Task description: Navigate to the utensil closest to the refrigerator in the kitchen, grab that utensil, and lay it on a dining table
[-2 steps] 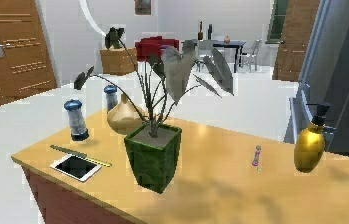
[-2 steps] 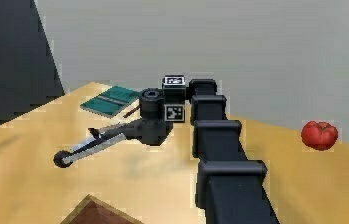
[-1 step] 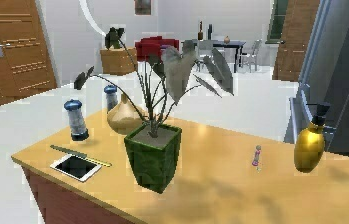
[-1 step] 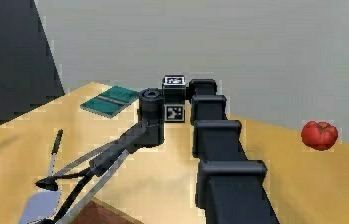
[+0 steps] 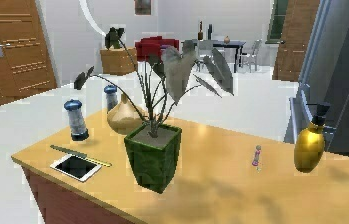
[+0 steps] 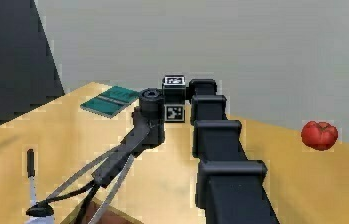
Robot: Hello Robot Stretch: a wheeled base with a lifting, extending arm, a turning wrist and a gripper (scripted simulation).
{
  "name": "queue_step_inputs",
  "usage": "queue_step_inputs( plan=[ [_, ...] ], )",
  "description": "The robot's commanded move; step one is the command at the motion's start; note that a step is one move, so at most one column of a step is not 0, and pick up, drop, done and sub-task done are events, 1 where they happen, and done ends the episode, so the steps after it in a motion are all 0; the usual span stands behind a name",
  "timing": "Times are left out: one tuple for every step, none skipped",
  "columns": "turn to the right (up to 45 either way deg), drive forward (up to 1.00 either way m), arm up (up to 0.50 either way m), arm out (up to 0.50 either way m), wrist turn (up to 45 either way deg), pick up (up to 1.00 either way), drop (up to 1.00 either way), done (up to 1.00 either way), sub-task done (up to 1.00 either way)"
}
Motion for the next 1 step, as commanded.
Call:
queue_step_inputs(
  plan=[
    [0.0, 0.0, 0.0, -0.18, 0.0, 0.0, 0.0, 0.0, 0.0]
  ],
)
